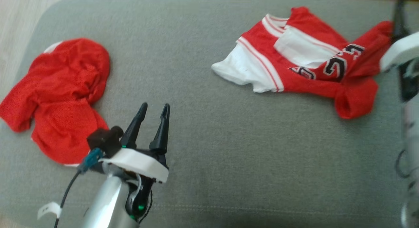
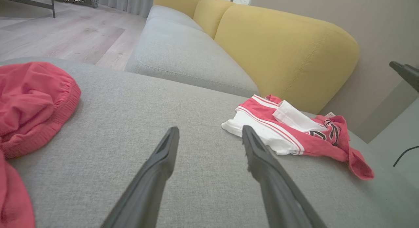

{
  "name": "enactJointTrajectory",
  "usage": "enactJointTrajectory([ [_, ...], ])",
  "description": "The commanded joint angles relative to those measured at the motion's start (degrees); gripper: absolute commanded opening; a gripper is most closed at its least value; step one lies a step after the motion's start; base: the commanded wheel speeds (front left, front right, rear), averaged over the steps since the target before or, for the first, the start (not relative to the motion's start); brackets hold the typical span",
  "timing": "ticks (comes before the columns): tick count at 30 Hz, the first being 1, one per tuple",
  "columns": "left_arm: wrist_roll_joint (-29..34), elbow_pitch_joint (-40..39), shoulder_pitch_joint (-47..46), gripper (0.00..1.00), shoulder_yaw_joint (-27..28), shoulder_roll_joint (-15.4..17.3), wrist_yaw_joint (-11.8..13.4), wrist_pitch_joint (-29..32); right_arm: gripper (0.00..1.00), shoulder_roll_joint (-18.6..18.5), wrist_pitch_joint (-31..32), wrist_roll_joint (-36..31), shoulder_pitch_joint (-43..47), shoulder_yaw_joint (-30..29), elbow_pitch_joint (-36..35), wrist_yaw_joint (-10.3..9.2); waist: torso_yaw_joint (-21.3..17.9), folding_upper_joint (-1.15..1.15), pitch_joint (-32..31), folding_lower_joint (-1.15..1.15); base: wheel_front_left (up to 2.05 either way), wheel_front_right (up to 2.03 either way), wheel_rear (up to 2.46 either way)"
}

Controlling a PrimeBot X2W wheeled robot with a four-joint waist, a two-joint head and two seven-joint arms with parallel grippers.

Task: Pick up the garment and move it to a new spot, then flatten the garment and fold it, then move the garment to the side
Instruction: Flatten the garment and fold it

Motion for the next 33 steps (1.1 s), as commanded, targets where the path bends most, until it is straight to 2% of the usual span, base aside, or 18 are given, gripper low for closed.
enactJointTrajectory([
  [1, -0.31, -1.94, -0.48, 1.0, 2.18, 0.55, 0.29, -0.7, 1.0, 0.87, -0.92, 1.15, 0.25, 1.57, -2.9, 0.42, -1.47, 0.0, -1.87, 0.0, 0.0, 0.0, 0.0],
  [8, -1.37, -2.2, 1.23, 1.0, 2.74, 0.55, 1.08, -0.7, 1.0, 6.2, -2.28, 9.91, 13.94, 8.59, -16.42, 0.42, -4.46, 0.0, -4.85, 0.0, 0.0, 0.0, 0.0],
  [14, -1.7, -2.94, 1.28, 1.0, 3.57, 0.55, 1.4, -0.7, 1.0, 8.95, -2.5, 11.32, 27.43, 9.61, -30.05, 0.42, -6.46, 0.0, -4.4, 0.0, 0.0, 0.0, 0.0],
  [17, -1.84, -2.91, 1.47, 1.0, 4.02, 0.55, 1.4, -0.7, 1.0, 10.39, -2.53, 11.13, 32.52, 10.02, -34.74, 0.42, -7.75, 0.0, -3.98, 0.0, 0.0, 0.0, 0.0],
  [21, -1.27, -2.57, 0.99, 1.0, 4.75, 0.55, 1.14, -0.7, 1.0, 11.32, -2.55, 10.26, 36.29, 11.31, -37.8, 0.42, -9.48, 0.0, -3.18, 0.0, 0.0, 0.0, 0.0],
  [27, 0.04, -0.97, -1.49, 1.0, 5.8, 0.55, 0.73, -0.7, 1.0, 11.72, -2.56, 10.32, 37.29, 12.46, -39.48, 0.42, -11.96, 0.0, -1.4, 0.0, 0.0, 0.0, 0.0],
  [33, 3.06, 6.58, -8.5, 1.0, 5.58, 1.68, 0.8, -0.64, 1.0, 11.75, -2.55, 12.55, 36.56, 14.67, -40.62, 0.42, -15.03, 0.0, 1.91, 0.0, 0.0, 0.0, 0.0],
])
